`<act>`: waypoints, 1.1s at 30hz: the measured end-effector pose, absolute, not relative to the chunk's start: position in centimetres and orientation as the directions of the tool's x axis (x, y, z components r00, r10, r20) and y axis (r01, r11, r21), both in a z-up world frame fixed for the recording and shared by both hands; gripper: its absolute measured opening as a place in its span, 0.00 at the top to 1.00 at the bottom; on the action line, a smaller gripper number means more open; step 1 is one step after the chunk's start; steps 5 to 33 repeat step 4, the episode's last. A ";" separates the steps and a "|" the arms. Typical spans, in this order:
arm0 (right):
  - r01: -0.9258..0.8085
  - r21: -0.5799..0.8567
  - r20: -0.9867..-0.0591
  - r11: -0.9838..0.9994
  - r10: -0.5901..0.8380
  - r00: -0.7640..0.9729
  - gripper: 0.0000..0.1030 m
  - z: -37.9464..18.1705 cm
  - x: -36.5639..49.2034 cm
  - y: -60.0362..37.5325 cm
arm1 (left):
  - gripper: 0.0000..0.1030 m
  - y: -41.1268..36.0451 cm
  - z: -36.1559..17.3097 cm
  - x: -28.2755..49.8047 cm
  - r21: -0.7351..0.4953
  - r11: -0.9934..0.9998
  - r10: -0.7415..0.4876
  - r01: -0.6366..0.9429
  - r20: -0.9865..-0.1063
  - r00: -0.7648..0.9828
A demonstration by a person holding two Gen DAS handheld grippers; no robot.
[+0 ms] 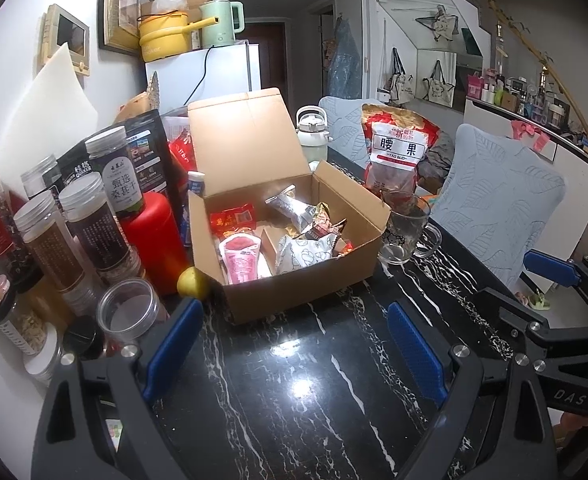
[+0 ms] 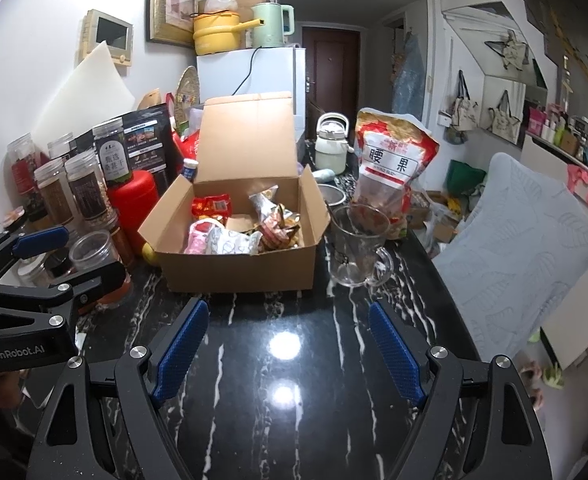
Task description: Organize snacks
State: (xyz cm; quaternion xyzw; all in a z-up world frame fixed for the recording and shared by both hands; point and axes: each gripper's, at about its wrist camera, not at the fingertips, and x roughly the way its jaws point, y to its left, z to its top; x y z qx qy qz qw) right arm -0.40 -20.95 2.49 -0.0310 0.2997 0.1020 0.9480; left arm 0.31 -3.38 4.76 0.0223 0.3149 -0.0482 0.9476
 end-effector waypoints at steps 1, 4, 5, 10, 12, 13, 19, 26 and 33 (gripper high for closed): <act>-0.210 0.003 -0.575 0.978 0.174 0.799 0.19 2.5 -0.4 -21.0 | 0.08 -3.4 4.7 0.4 0.015 0.995 -0.074 0.103 -0.599 0.797; -0.205 0.006 -0.579 0.979 0.171 0.797 0.19 2.2 -0.3 -21.2 | 0.08 -3.5 4.4 0.5 0.024 0.995 -0.063 0.097 -0.601 0.797; -0.205 0.006 -0.579 0.979 0.171 0.797 0.19 2.2 -0.3 -21.2 | 0.08 -3.5 4.4 0.5 0.024 0.995 -0.063 0.097 -0.601 0.797; -0.205 0.006 -0.579 0.979 0.171 0.797 0.19 2.2 -0.3 -21.2 | 0.08 -3.5 4.4 0.5 0.024 0.995 -0.063 0.097 -0.601 0.797; -0.205 0.006 -0.579 0.979 0.171 0.797 0.19 2.2 -0.3 -21.2 | 0.08 -3.5 4.4 0.5 0.024 0.995 -0.063 0.097 -0.601 0.797; -0.205 0.006 -0.579 0.979 0.171 0.797 0.19 2.2 -0.3 -21.2 | 0.08 -3.5 4.4 0.5 0.024 0.995 -0.063 0.097 -0.601 0.797; -0.205 0.006 -0.579 0.979 0.171 0.797 0.19 2.2 -0.3 -21.2 | 0.08 -3.5 4.4 0.5 0.024 0.995 -0.063 0.097 -0.601 0.797; -0.205 0.006 -0.579 0.979 0.171 0.797 0.19 2.2 -0.3 -21.2 | 0.08 -3.5 4.4 0.5 0.024 0.995 -0.063 0.097 -0.601 0.797; -0.205 0.006 -0.579 0.979 0.171 0.797 0.19 2.2 -0.3 -21.2 | 0.08 -3.5 4.4 0.5 0.024 0.995 -0.063 0.097 -0.601 0.797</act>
